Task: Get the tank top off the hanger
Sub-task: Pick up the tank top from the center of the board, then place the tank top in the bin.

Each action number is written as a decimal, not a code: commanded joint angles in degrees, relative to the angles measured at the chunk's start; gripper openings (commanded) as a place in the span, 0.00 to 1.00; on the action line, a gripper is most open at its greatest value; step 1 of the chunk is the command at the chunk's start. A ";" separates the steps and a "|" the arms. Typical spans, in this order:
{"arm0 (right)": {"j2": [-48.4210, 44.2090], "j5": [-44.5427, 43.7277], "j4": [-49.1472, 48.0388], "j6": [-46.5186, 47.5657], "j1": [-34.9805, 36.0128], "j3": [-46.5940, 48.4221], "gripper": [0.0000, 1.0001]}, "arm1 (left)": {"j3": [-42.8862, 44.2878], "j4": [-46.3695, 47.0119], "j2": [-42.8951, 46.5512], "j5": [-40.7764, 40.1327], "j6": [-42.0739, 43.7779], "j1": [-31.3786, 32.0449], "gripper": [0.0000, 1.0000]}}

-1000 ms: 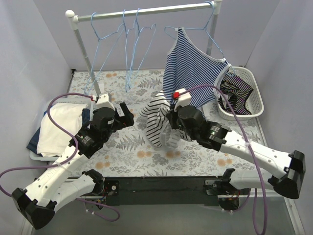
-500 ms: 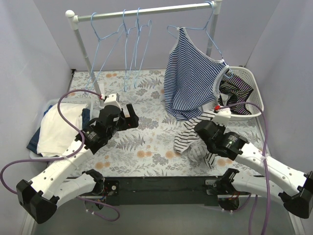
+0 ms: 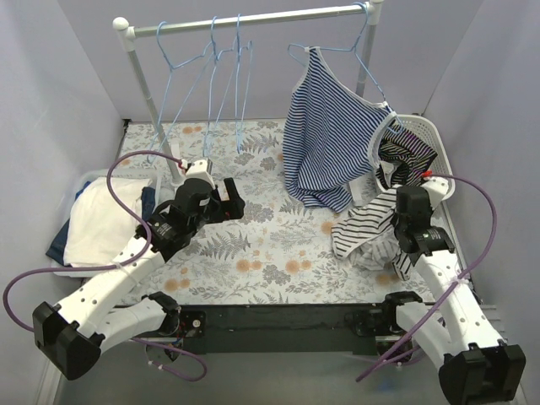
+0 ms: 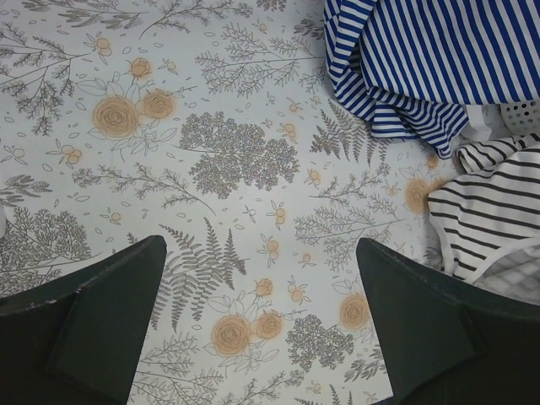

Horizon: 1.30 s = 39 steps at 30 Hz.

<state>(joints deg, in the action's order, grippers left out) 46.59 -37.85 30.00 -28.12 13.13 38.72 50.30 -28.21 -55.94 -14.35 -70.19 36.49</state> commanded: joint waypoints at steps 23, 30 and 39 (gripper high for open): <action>26.09 24.90 -39.57 17.48 -25.25 16.03 0.01 | 1.11 3.77 -1.63 1.17 1.46 -0.10 0.98; 35.05 28.18 -40.98 17.84 -29.20 23.15 0.01 | 1.02 3.33 -1.71 1.25 1.90 -0.10 0.98; 41.56 33.00 -56.09 12.04 -30.61 25.79 0.01 | 1.38 3.42 -1.89 0.46 1.11 -0.10 0.98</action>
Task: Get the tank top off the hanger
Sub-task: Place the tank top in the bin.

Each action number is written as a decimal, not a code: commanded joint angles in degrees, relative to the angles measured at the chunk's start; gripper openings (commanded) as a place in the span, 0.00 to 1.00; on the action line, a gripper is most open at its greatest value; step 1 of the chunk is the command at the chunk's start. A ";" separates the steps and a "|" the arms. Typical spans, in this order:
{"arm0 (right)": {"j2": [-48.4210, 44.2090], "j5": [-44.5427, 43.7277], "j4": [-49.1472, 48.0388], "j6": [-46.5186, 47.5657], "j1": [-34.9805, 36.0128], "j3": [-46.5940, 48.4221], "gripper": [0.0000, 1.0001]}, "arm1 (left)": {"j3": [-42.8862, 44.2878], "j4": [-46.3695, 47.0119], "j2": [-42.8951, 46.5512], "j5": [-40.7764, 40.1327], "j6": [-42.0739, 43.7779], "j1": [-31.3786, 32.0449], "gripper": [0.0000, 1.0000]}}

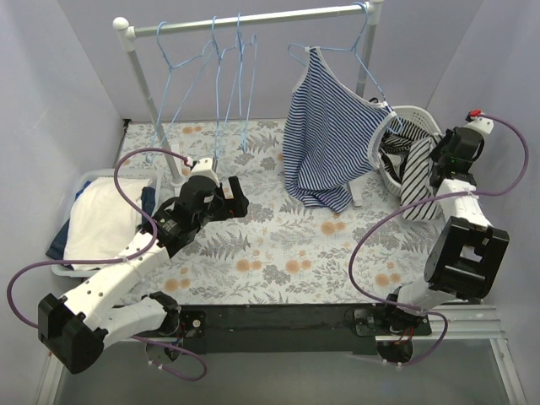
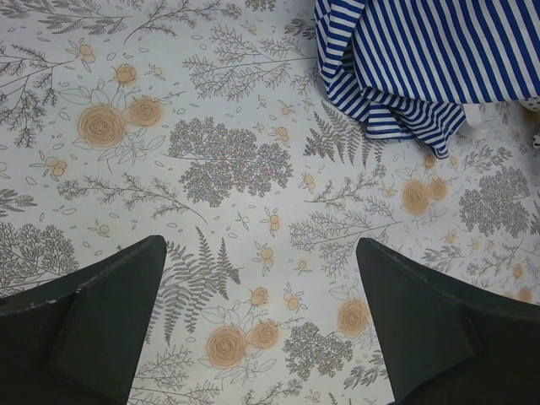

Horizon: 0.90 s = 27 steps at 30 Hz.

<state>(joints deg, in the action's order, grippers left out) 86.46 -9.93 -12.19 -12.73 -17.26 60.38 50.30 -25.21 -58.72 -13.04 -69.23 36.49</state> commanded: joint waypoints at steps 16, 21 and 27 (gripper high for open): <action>3.89 16.71 -45.78 -14.59 -0.76 -7.64 0.08 | 2.43 1.31 -1.31 0.21 0.50 -0.10 0.98; 8.97 21.00 -61.87 -26.88 -1.73 -12.29 0.13 | 2.08 1.04 -0.87 0.12 0.59 -0.10 0.98; 21.62 16.61 -85.55 -41.40 -2.52 -12.50 0.21 | 2.26 0.08 -1.40 0.12 0.41 -0.10 0.98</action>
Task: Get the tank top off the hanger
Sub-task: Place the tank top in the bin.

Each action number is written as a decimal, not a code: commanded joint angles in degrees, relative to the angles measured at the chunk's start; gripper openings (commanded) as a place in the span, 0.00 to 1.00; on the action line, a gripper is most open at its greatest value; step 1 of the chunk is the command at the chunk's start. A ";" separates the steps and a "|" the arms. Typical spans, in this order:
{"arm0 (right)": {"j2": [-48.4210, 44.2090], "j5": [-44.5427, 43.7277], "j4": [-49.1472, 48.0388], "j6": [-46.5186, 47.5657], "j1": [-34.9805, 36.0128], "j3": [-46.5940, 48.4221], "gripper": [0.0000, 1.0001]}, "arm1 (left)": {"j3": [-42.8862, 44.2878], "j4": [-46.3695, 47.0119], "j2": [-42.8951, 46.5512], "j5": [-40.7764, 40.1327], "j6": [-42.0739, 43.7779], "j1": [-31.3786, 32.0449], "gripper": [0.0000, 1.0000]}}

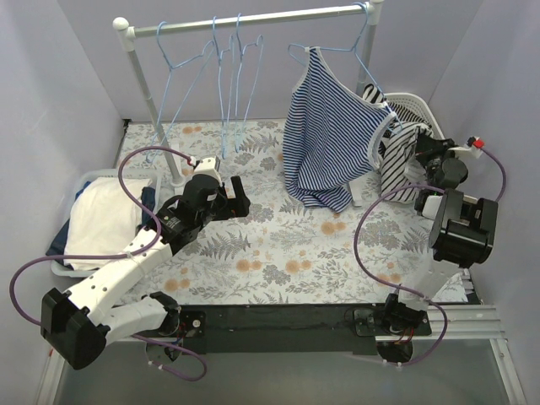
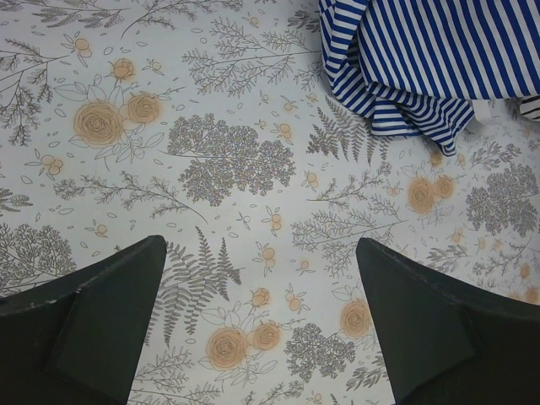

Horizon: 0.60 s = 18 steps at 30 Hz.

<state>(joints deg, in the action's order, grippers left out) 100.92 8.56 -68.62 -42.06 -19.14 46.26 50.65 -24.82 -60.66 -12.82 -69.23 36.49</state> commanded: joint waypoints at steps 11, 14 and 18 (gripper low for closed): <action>7.64 1.83 -6.84 5.81 -0.64 17.53 0.16 | 1.29 0.30 -0.77 0.34 -0.82 -0.10 0.98; 8.14 -1.88 7.76 15.84 -0.11 22.27 0.16 | 2.17 0.47 -2.17 0.78 -0.73 -0.10 0.98; 12.01 -3.73 21.05 24.73 0.94 28.42 0.19 | 1.82 1.70 -2.62 1.48 -0.82 -0.10 0.98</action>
<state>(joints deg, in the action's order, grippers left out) 111.72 7.66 -59.75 -30.33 -18.96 67.85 50.74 -24.73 -63.29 -12.40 -69.91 36.49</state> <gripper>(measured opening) 0.176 0.982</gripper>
